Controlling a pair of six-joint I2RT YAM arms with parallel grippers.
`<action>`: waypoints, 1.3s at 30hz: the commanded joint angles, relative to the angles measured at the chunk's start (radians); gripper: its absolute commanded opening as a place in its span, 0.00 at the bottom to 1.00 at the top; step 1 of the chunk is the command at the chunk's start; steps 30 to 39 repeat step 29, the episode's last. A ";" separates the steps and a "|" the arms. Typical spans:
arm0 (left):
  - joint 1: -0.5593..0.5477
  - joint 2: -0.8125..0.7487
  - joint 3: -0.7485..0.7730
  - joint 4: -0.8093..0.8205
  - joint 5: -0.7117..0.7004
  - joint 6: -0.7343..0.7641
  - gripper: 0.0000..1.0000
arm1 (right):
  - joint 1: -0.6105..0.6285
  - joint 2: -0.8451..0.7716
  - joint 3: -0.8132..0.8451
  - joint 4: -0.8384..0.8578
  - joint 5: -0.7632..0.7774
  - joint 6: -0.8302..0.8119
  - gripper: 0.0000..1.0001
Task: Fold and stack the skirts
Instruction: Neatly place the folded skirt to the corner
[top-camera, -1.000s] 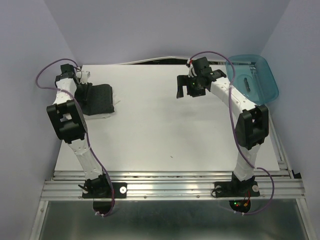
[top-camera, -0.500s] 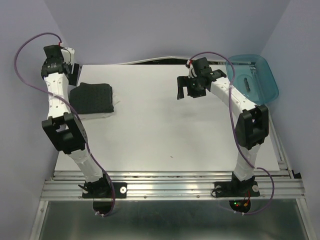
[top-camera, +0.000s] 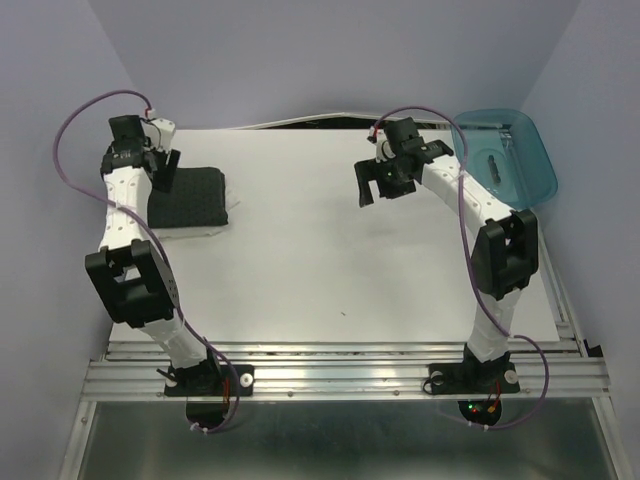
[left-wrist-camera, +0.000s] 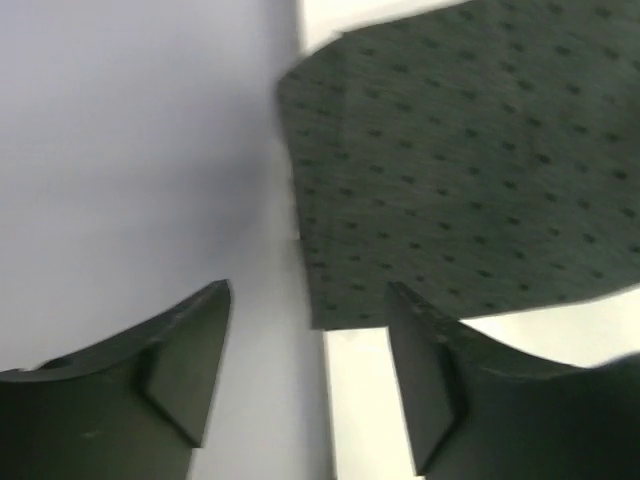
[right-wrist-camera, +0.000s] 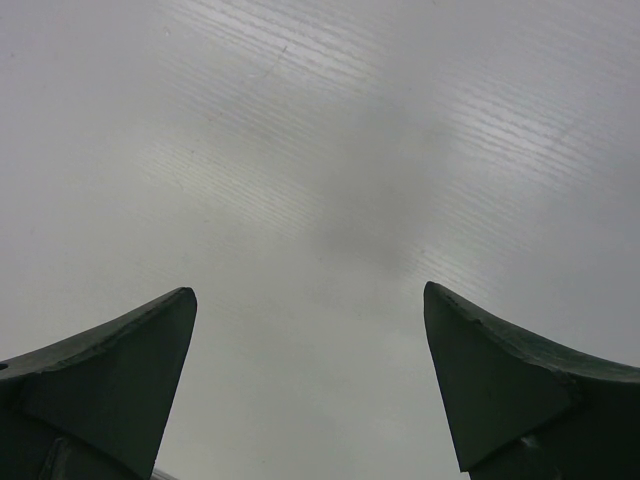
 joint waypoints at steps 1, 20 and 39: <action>-0.142 -0.170 -0.141 0.139 0.090 -0.020 0.82 | -0.051 -0.050 -0.086 0.000 -0.031 -0.075 1.00; -0.755 -0.288 -0.667 0.544 0.109 -0.365 0.93 | -0.134 -0.456 -0.795 0.341 0.032 -0.016 1.00; -0.758 -0.315 -0.684 0.564 0.144 -0.365 0.99 | -0.134 -0.505 -0.830 0.372 -0.037 -0.022 1.00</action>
